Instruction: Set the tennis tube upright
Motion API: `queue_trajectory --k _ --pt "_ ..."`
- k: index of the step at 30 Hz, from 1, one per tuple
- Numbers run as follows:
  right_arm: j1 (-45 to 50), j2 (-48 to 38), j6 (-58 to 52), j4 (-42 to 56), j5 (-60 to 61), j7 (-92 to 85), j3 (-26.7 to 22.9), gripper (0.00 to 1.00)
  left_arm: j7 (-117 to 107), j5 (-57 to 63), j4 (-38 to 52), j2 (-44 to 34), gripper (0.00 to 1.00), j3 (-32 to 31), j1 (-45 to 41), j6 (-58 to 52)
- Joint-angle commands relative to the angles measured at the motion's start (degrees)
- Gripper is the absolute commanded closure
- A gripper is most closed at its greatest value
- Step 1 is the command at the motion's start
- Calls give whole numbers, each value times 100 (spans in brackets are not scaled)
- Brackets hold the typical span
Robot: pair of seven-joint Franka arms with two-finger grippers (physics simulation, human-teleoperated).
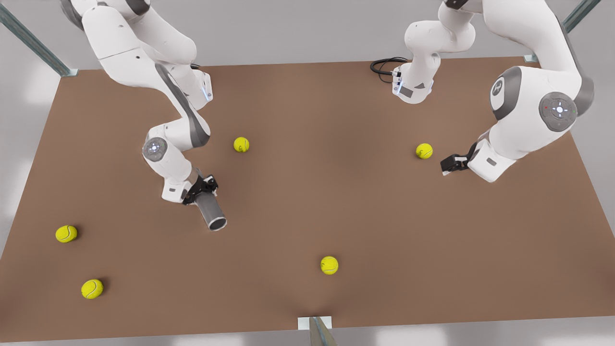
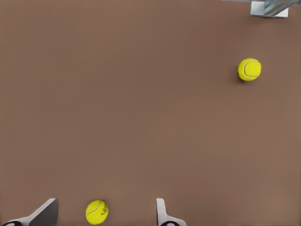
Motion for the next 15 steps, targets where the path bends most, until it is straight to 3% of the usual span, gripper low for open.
queue_trajectory --k 1,4,10,12,15 --pt "134 41 -1 48 -17 7 -53 27 0 170 -1 -2 1 -21 -16 -2" --pt "2111 568 16 645 -26 -467 -1467 27 -18 197 -9 165 1 -83 -33 104" --pt "3465 1324 227 1541 -70 -960 -1600 26 -246 -2070 79 867 1 -109 -262 894" --pt "4247 1658 227 2121 -210 -960 -2030 26 -237 -2966 79 1333 0 -109 -262 1316" --pt "4599 2246 166 3070 -1088 -968 -2145 26 -80 -3213 131 1896 1 -118 -209 1536"
